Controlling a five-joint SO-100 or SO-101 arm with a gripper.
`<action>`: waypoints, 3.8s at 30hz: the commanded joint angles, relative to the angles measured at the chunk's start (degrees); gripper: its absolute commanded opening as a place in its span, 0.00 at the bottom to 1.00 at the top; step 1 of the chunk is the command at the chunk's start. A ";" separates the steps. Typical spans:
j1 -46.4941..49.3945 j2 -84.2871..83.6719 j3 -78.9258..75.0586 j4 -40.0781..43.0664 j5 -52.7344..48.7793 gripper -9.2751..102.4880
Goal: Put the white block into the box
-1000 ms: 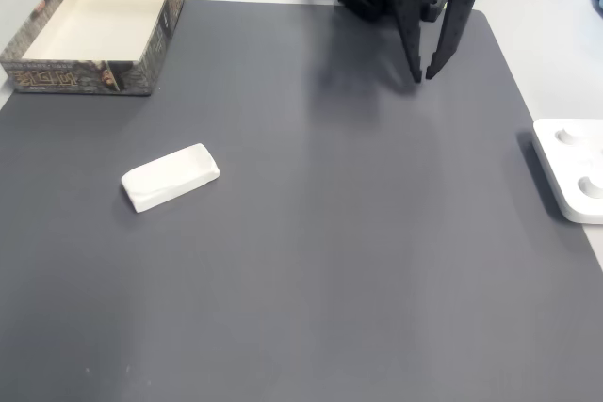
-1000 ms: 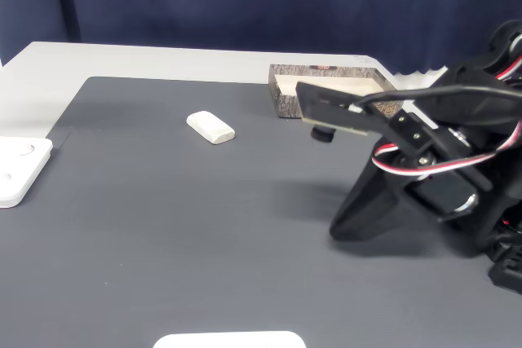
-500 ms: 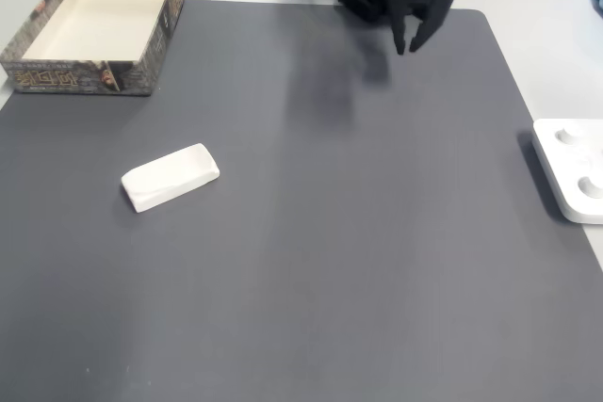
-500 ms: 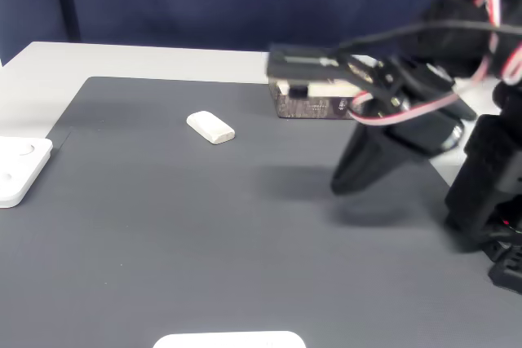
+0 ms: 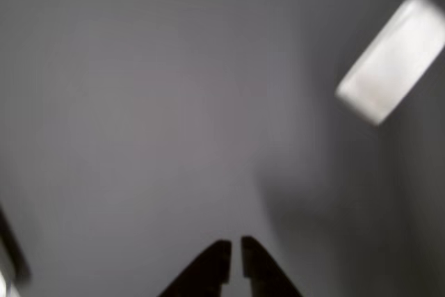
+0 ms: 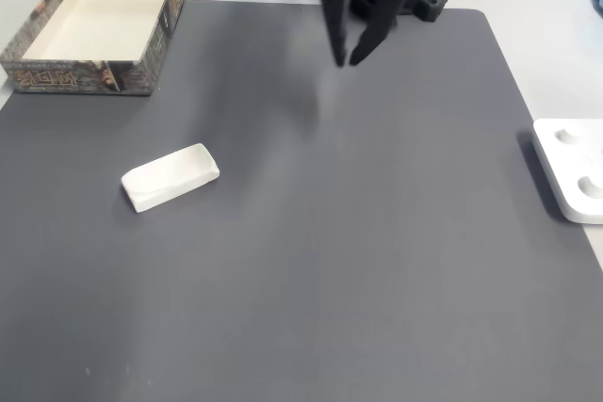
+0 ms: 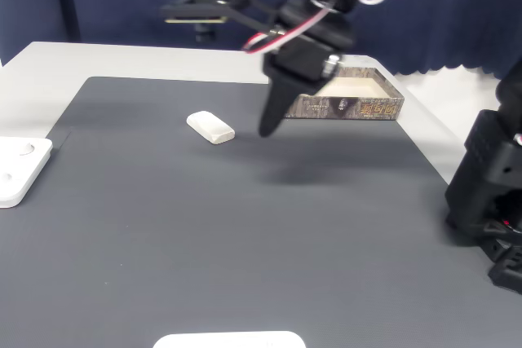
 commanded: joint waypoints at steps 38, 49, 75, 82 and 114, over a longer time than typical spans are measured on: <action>14.85 -58.89 -82.18 25.40 -5.54 0.07; 15.29 -68.12 -95.19 25.93 -7.73 0.07; 18.63 -61.61 -86.84 26.81 -11.69 0.07; 18.19 -60.56 -87.63 26.81 -19.78 0.07; 17.67 -53.88 -81.39 26.72 -28.65 0.07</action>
